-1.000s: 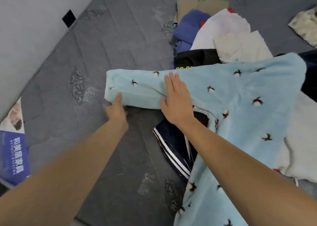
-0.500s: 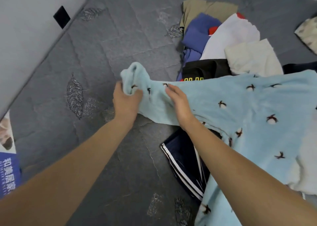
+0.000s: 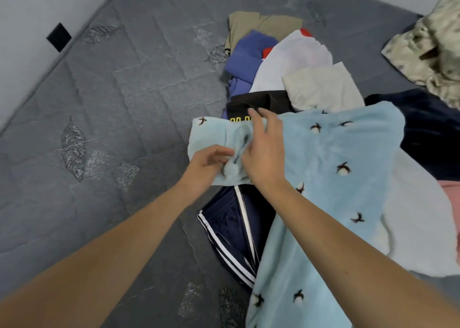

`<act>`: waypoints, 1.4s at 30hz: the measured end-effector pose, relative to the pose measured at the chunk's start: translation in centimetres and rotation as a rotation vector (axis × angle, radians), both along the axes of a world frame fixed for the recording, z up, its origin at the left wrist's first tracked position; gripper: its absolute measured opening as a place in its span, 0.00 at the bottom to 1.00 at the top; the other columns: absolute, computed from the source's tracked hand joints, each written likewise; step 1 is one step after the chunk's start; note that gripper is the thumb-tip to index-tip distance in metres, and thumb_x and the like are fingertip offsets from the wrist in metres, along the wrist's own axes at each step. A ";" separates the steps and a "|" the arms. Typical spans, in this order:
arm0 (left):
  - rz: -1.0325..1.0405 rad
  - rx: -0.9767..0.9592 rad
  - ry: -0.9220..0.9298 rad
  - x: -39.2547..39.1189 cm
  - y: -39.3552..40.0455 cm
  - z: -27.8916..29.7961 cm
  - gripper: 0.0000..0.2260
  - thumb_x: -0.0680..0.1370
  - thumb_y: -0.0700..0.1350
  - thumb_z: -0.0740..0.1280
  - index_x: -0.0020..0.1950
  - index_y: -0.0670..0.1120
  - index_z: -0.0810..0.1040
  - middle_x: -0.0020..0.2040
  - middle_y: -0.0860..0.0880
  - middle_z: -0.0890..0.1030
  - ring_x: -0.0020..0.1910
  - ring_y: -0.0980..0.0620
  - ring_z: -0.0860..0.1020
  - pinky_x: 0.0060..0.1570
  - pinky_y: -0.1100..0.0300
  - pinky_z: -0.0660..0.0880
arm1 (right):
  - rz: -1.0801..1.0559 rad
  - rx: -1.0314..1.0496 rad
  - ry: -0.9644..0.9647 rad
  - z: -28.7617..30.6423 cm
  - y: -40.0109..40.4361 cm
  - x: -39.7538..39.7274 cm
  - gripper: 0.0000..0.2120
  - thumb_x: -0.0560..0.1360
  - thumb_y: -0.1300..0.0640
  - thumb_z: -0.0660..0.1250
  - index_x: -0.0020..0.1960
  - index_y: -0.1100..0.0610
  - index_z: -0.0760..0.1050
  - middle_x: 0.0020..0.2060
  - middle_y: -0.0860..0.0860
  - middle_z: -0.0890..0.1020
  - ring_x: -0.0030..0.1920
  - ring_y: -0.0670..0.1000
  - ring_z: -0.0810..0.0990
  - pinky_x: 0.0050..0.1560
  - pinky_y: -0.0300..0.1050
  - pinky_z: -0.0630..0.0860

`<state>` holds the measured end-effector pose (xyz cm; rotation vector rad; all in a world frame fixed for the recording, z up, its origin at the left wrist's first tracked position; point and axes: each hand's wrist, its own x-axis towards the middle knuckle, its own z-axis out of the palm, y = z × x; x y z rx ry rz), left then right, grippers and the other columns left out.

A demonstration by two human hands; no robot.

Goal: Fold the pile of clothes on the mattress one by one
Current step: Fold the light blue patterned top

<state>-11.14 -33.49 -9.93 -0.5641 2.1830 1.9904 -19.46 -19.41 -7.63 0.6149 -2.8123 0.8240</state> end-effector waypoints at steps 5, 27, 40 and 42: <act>0.517 -0.022 -0.062 0.4 -0.3 -1.7 0.17 0.76 0.29 0.66 0.59 0.46 0.75 0.54 0.46 0.81 0.50 0.53 0.80 0.50 0.55 0.78 | 0.489 0.521 -0.026 -2.9 0.4 0.2 0.31 0.81 0.48 0.44 0.79 0.57 0.67 0.81 0.57 0.64 0.82 0.59 0.58 0.81 0.59 0.54; 0.079 -0.257 0.304 -2.9 9.9 8.3 0.18 0.74 0.48 0.77 0.62 0.50 0.79 0.55 0.53 0.83 0.55 0.51 0.82 0.56 0.46 0.80 | -0.265 -0.864 -0.916 8.3 5.8 -1.4 0.28 0.67 0.34 0.75 0.61 0.50 0.80 0.53 0.49 0.87 0.54 0.49 0.87 0.60 0.53 0.83; -0.273 -0.714 0.374 -4.6 21.9 6.2 0.29 0.81 0.63 0.60 0.80 0.55 0.68 0.83 0.48 0.60 0.82 0.44 0.58 0.78 0.41 0.59 | -0.581 -0.478 -0.404 8.5 24.5 -1.8 0.21 0.77 0.54 0.72 0.68 0.54 0.72 0.58 0.54 0.81 0.60 0.58 0.80 0.62 0.54 0.77; -0.432 -0.862 0.340 -4.8 22.8 4.4 0.34 0.77 0.66 0.59 0.82 0.58 0.61 0.84 0.49 0.55 0.83 0.42 0.53 0.76 0.34 0.59 | -0.520 -0.277 -0.266 7.5 26.7 -1.5 0.33 0.76 0.59 0.71 0.77 0.54 0.64 0.68 0.56 0.73 0.67 0.58 0.73 0.66 0.53 0.73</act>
